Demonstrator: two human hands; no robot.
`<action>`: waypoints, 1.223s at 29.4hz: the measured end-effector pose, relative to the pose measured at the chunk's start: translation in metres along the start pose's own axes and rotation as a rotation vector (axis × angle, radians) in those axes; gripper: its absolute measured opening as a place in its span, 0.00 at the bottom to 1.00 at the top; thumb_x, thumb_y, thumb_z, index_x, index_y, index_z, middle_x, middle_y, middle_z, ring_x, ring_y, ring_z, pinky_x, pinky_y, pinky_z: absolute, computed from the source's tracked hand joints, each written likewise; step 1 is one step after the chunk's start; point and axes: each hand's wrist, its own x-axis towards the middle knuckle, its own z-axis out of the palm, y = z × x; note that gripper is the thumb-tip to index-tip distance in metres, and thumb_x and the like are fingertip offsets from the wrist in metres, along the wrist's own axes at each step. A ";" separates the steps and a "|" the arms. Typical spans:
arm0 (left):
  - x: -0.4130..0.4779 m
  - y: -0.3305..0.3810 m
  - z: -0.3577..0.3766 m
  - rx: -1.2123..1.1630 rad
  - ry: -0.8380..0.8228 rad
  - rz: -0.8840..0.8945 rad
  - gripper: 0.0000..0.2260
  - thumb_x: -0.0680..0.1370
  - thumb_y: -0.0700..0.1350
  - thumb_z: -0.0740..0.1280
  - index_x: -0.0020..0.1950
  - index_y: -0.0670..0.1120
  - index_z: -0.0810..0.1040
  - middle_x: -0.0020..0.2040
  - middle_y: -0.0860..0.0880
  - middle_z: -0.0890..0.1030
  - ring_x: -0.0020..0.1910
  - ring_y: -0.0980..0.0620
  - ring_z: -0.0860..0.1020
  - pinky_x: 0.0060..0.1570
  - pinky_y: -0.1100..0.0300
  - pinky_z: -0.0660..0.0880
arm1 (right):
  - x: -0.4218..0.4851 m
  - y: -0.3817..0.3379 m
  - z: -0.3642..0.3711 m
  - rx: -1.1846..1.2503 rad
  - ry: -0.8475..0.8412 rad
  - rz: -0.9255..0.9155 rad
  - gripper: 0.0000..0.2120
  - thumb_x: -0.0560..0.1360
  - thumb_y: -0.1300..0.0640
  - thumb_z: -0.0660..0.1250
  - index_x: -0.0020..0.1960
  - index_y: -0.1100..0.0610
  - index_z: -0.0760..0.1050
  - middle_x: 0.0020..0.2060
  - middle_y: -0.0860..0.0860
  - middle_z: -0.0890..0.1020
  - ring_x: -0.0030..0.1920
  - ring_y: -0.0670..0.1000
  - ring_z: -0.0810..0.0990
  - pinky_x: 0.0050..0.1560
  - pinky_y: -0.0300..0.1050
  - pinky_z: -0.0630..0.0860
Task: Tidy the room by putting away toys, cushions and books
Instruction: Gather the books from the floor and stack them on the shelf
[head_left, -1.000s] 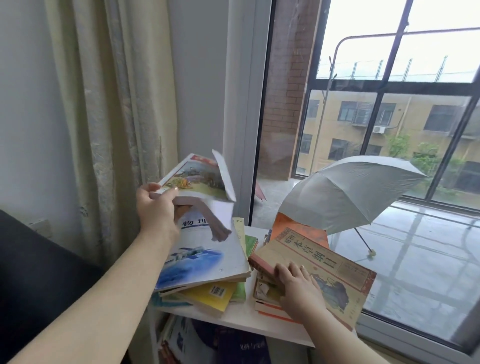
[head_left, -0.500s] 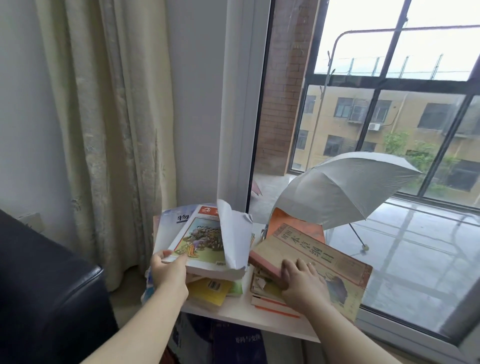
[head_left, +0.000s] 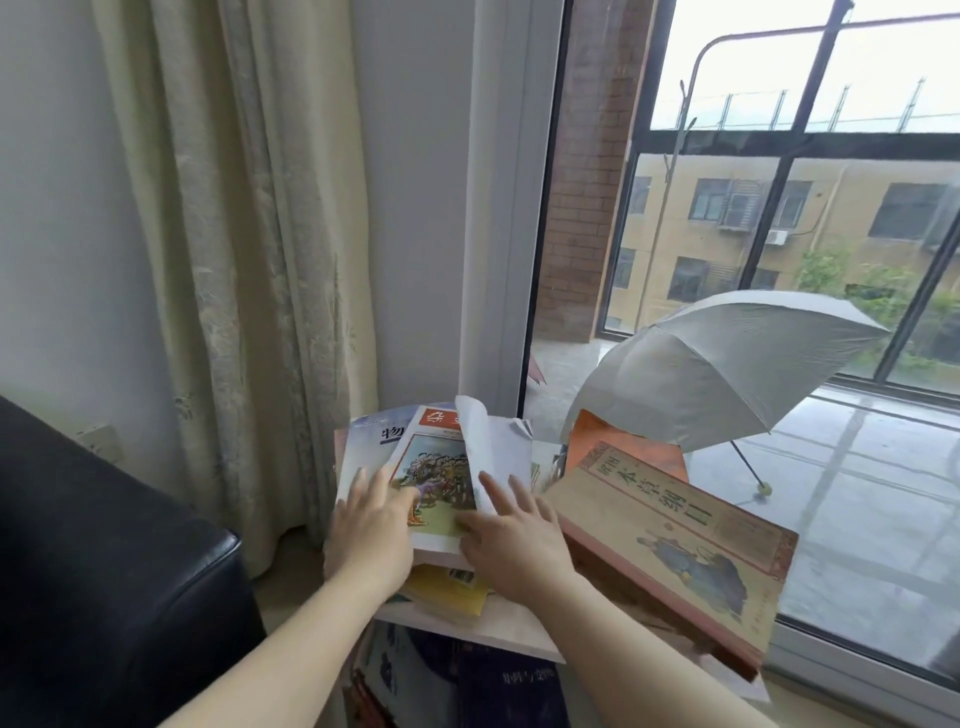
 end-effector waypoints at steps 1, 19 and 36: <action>0.002 0.002 0.001 -0.022 -0.065 0.073 0.20 0.79 0.39 0.57 0.70 0.55 0.66 0.75 0.51 0.60 0.74 0.48 0.56 0.72 0.49 0.59 | 0.003 0.000 0.002 -0.031 0.001 0.030 0.21 0.81 0.49 0.52 0.74 0.44 0.59 0.78 0.48 0.48 0.77 0.56 0.42 0.74 0.58 0.45; 0.036 0.065 0.004 0.162 -0.593 0.157 0.21 0.80 0.60 0.50 0.72 0.70 0.50 0.78 0.47 0.42 0.75 0.36 0.37 0.66 0.26 0.42 | -0.011 0.079 -0.012 -0.226 0.046 0.320 0.16 0.75 0.50 0.61 0.60 0.56 0.69 0.53 0.56 0.77 0.53 0.58 0.77 0.44 0.46 0.70; 0.040 0.043 0.015 0.114 -0.475 0.358 0.27 0.71 0.69 0.57 0.69 0.71 0.58 0.74 0.54 0.60 0.73 0.44 0.57 0.68 0.36 0.53 | 0.057 0.016 -0.127 0.543 0.550 0.366 0.14 0.75 0.53 0.59 0.52 0.61 0.75 0.43 0.55 0.79 0.43 0.57 0.77 0.44 0.46 0.75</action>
